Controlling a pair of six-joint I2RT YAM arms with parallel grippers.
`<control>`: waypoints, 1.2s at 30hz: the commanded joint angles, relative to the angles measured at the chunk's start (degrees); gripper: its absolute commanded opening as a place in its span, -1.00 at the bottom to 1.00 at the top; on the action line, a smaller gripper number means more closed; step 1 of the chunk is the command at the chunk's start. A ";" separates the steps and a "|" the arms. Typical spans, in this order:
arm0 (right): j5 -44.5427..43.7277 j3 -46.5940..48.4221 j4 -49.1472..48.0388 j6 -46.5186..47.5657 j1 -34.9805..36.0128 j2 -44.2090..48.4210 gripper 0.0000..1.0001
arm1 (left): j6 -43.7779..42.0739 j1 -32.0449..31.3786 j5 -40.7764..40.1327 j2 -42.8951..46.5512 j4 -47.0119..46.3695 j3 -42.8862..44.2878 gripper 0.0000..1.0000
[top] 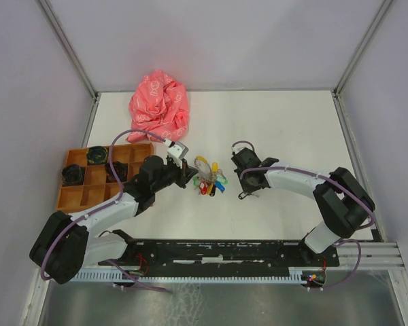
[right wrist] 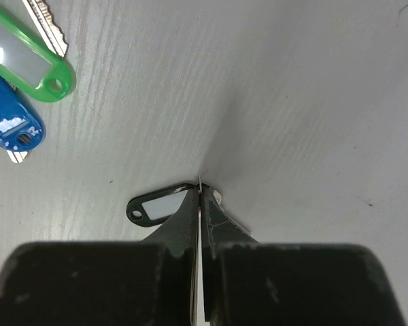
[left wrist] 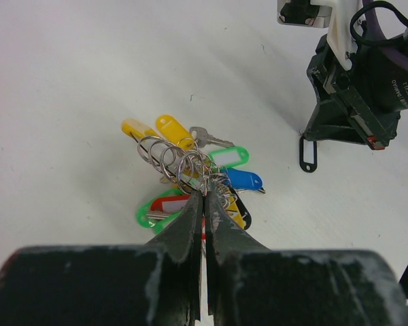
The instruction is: Put the keys on the keyring
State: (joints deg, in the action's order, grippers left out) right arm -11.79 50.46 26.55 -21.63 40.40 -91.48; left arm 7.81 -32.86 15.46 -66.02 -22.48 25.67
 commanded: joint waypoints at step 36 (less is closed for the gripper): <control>24.00 11.20 3.65 55.25 10.57 21.96 -0.98 | -30.19 -0.17 25.83 -2.19 -46.37 -12.21 -0.95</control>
State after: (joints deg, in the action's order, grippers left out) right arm 11.64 62.46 36.27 25.91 49.50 -71.35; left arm -16.38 -32.86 38.52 -69.41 -61.17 13.85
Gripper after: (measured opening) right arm 0.015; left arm 0.043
